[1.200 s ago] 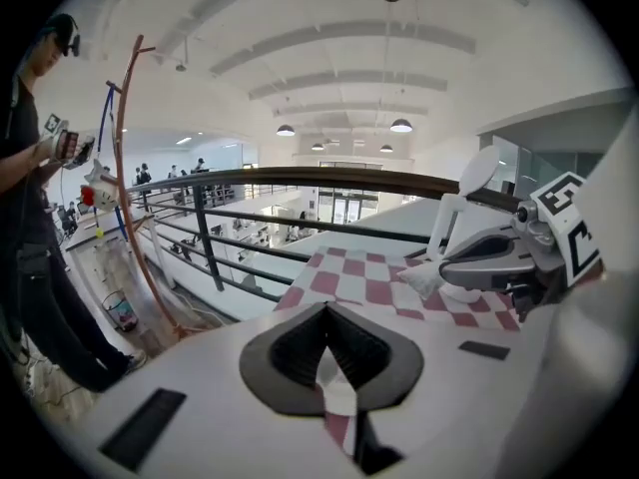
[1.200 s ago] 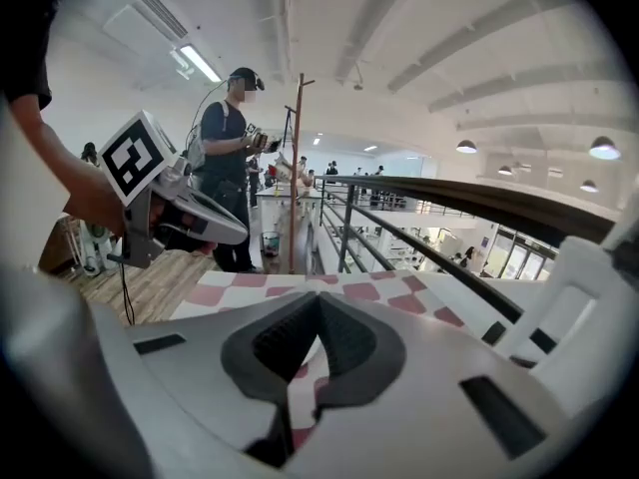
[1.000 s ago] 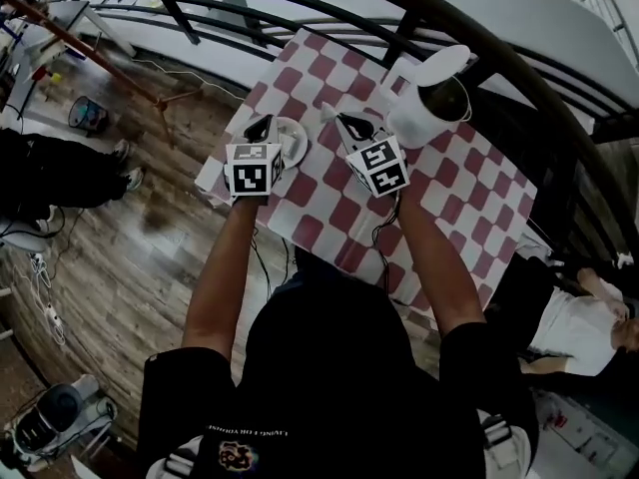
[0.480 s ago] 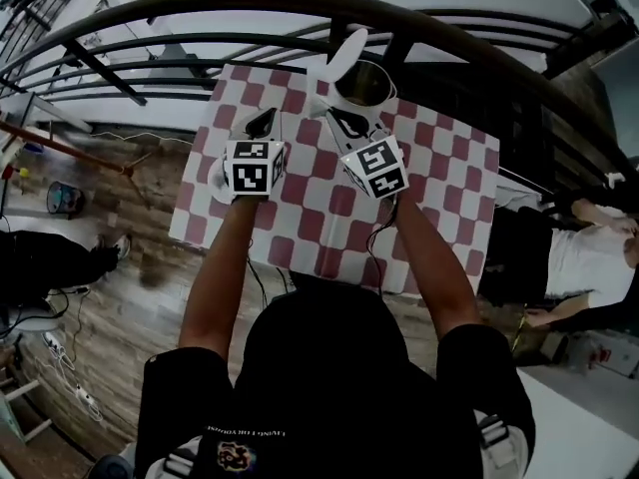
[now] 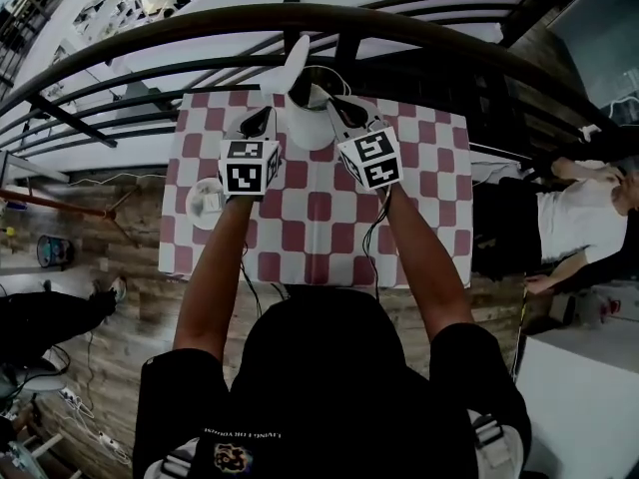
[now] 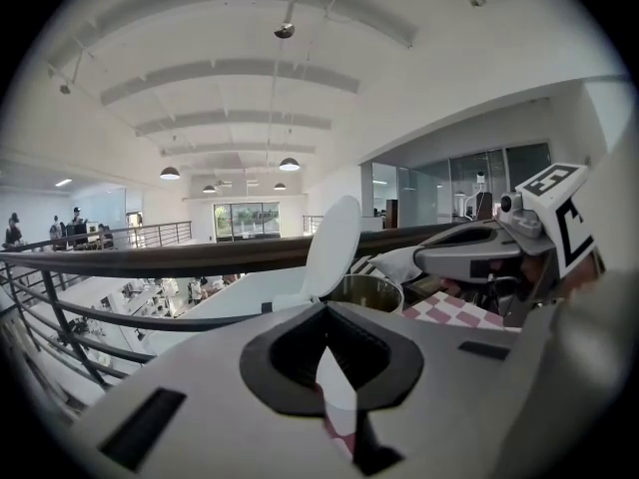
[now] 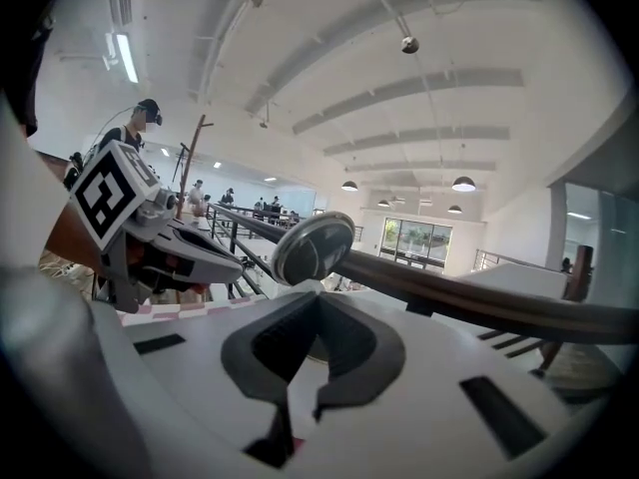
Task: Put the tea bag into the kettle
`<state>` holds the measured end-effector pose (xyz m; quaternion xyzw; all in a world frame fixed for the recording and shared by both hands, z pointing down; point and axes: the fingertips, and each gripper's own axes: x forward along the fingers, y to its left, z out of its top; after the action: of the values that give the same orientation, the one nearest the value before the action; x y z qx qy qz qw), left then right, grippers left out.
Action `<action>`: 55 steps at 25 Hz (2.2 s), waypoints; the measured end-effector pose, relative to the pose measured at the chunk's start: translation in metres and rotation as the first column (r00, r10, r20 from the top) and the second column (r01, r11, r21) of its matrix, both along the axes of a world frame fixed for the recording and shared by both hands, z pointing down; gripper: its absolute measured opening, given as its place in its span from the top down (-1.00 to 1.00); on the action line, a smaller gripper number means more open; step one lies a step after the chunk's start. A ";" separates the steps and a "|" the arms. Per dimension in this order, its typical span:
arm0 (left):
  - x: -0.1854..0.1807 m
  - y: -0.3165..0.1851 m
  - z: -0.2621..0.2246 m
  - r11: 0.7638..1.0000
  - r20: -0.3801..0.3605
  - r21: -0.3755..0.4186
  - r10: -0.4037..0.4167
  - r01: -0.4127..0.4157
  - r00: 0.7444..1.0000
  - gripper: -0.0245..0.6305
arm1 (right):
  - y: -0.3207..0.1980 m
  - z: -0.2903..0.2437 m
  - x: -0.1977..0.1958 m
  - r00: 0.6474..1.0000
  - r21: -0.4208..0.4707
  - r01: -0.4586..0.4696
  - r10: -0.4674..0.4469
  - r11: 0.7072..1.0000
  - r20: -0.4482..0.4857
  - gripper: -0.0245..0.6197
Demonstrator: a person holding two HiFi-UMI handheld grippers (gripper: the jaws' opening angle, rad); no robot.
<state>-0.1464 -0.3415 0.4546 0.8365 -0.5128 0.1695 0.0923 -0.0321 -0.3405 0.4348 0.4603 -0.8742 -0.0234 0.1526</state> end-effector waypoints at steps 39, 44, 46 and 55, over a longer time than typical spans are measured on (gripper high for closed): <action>-0.024 -0.027 -0.015 0.998 -0.043 0.035 -0.048 0.049 0.998 0.92 | -0.068 -0.077 -0.036 0.999 0.052 0.046 -0.046 0.998 0.001 0.86; -0.022 -0.022 -0.008 0.999 -0.041 0.024 -0.042 0.043 0.998 0.92 | -0.063 -0.051 -0.003 1.000 0.022 -0.018 0.018 1.000 0.017 0.86; -0.018 -0.022 -0.006 0.999 -0.040 0.020 -0.036 0.037 0.999 0.92 | -0.062 -0.035 0.009 0.999 -0.001 -0.044 0.044 0.999 0.015 0.86; -0.007 -0.018 0.004 1.000 -0.040 0.003 -0.021 0.022 0.999 0.92 | -0.057 0.046 0.037 0.991 -0.165 -0.117 0.125 0.979 0.040 0.88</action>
<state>-0.1532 -0.3596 0.4581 0.8343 -0.5201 0.1510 0.1028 0.0049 -0.3972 0.4804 0.4991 -0.8471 0.0686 0.1688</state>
